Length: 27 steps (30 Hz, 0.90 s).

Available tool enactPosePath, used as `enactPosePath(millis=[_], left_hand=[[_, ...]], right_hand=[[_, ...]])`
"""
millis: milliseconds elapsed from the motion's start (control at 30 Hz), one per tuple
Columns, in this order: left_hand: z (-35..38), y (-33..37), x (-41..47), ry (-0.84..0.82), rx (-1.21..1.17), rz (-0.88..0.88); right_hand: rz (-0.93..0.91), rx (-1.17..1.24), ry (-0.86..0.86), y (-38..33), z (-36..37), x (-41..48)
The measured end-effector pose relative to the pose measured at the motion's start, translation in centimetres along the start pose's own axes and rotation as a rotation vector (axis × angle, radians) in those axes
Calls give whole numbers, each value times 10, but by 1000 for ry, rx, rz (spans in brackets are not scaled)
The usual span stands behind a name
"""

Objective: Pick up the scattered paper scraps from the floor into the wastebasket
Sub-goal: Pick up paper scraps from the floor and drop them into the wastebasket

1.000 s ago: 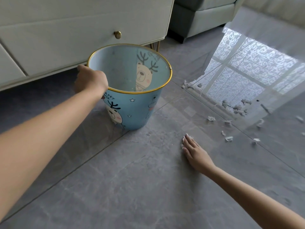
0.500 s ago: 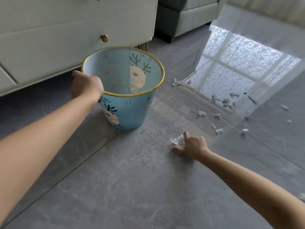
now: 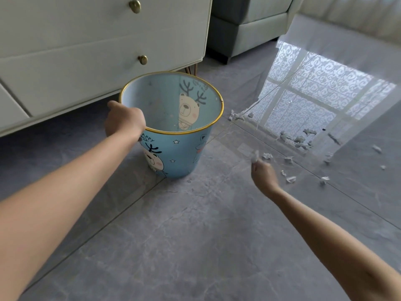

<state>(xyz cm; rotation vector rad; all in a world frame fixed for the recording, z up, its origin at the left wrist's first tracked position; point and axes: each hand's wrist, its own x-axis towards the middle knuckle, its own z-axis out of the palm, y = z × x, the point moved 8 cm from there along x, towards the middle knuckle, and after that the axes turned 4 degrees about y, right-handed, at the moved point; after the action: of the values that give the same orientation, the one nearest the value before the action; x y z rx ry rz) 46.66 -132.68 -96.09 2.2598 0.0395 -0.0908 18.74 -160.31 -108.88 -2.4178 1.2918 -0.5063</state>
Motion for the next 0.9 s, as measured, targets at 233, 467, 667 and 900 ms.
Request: enactPosePath(millis=[233, 467, 667, 900], left_hand=[[6, 2, 1, -16, 1, 54], [12, 7, 1, -50, 10, 81], [19, 10, 14, -75, -9, 86], [10, 11, 5, -125, 19, 101]], right_hand=[[-87, 467, 190, -114, -89, 42], [-434, 210, 62, -231, -92, 35], [-438, -105, -147, -236, -42, 30], [-278, -89, -20, -231, -48, 23]])
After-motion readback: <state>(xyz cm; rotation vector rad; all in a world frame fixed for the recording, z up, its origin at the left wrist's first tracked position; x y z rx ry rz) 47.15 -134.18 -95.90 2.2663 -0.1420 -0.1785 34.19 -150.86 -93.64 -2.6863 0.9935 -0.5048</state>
